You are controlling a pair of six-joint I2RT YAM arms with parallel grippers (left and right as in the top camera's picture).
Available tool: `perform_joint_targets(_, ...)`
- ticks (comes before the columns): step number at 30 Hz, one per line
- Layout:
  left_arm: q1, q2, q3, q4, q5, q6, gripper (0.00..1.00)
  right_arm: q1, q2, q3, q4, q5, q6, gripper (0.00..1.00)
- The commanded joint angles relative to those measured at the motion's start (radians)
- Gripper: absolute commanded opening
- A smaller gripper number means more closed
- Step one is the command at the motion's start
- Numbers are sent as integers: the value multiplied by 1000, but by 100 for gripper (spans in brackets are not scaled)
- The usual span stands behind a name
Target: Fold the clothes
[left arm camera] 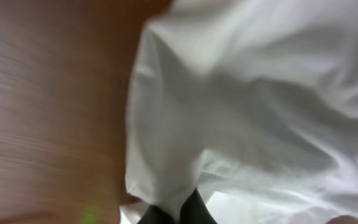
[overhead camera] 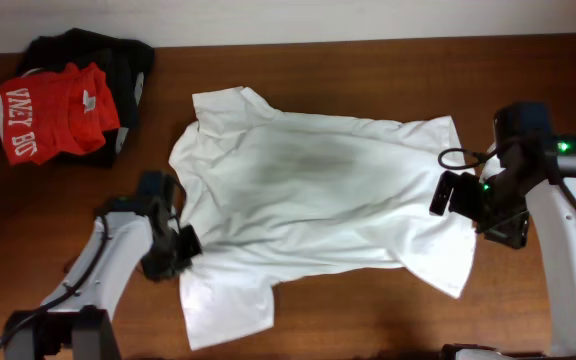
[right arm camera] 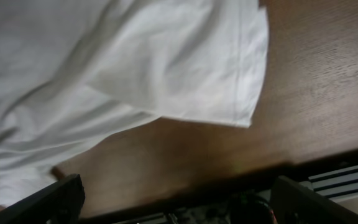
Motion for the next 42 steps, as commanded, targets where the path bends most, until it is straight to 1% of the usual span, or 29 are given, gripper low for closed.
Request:
perform_joint_targets(1,88,0,87,-9,-102,2,0,4,-15,-69,27,25,-6,99)
perform_joint_targets(4,161,1,87,-3,-102,2,0,-8,-15,-181,122,19,0,99)
perform_joint_targets(5,173,1,87,-3,-100,12,0,-11,-10,-259,177,13,10,99)
perform_joint_targets(8,172,1,87,-3,-101,17,0,-11,-5,-426,280,-23,47,99)
perform_joint_targets(9,172,1,87,-3,-102,17,1,-11,-5,-463,307,-61,47,98)
perform_joint_targets(10,172,1,87,-3,-101,17,1,-10,-4,-509,345,-121,47,91)
perform_joint_targets(11,172,1,87,-3,-101,17,0,-9,-4,-548,376,-164,47,89)
perform_joint_targets(16,172,1,87,-3,-101,17,0,-9,-3,-722,502,-165,134,89)
perform_joint_targets(18,172,1,87,-3,-101,18,0,-9,-3,-761,544,-163,142,88)
perform_joint_targets(23,172,1,87,-4,-101,17,0,-9,8,-790,565,-163,187,85)
perform_joint_targets(26,172,1,87,-3,-101,18,0,-9,9,-816,599,-137,249,85)
perform_joint_targets(30,172,1,87,-3,-101,18,1,-9,9,-816,638,-177,257,86)
perform_joint_targets(31,172,1,87,-3,-101,18,1,-9,9,-816,644,-179,257,77)
perform_joint_targets(32,172,1,87,-3,-101,18,0,-9,9,-816,648,-180,257,59)
perform_joint_targets(33,172,1,87,-4,-101,18,0,-9,9,-816,649,-180,257,45)
perform_joint_targets(34,172,1,87,-5,-101,18,1,-10,9,-816,651,-184,257,37)
perform_joint_targets(35,172,1,87,-6,-101,17,0,-10,8,-813,651,-184,257,32)
perform_joint_targets(38,172,1,87,-8,-98,18,1,-12,8,-779,647,-183,256,28)
perform_joint_targets(40,172,1,87,-14,-90,18,0,-25,8,-736,616,-183,251,14)
perform_joint_targets(41,172,1,87,-25,-79,19,0,-45,8,-695,576,-182,224,6)
perform_joint_targets(42,172,0,87,-33,-78,21,0,-58,8,-671,554,-181,207,6)
